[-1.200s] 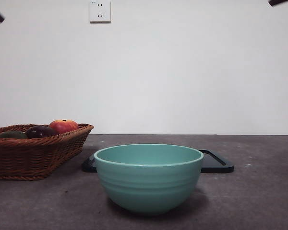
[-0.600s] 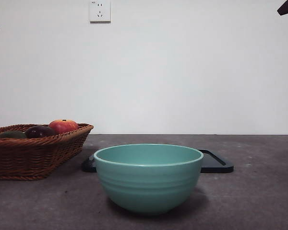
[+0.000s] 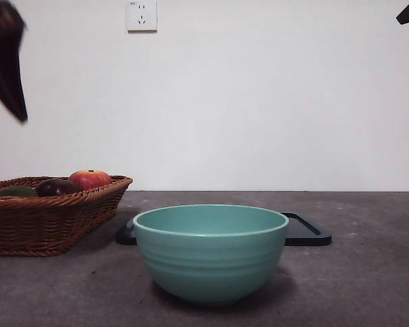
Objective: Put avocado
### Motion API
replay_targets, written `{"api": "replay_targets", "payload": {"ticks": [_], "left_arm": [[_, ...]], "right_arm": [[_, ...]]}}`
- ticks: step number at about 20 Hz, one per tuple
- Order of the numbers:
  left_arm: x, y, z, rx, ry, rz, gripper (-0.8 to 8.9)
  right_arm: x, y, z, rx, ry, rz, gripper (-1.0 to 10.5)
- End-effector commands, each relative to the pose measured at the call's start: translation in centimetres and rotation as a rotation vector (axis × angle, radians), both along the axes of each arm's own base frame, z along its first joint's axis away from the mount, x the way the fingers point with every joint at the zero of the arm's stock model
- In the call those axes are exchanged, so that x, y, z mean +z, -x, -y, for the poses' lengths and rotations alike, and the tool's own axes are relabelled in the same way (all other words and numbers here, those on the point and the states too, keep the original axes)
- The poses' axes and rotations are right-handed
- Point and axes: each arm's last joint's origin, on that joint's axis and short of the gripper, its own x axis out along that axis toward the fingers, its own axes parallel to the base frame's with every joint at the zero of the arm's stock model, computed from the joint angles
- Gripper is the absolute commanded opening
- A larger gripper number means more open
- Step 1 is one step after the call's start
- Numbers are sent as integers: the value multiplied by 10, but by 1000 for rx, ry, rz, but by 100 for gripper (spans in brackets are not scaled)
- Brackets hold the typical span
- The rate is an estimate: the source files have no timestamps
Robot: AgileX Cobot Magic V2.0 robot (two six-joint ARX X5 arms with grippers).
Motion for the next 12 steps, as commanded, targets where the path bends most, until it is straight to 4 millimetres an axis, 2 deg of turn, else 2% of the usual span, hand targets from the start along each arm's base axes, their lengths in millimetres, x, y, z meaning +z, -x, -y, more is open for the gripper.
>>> {"api": "replay_targets", "payload": {"ticks": [1, 7, 12], "left_arm": [[-6, -22, 4, 7, -41, -38, 611], [-29, -73, 14, 14, -81, -155, 585], [-49, -96, 18, 15, -92, -215, 584]], "right_arm": [[7, 0, -1, 1, -22, 13, 559], [7, 0, -1, -6, -35, 1, 559], [7, 0, -1, -6, -35, 1, 559]]}}
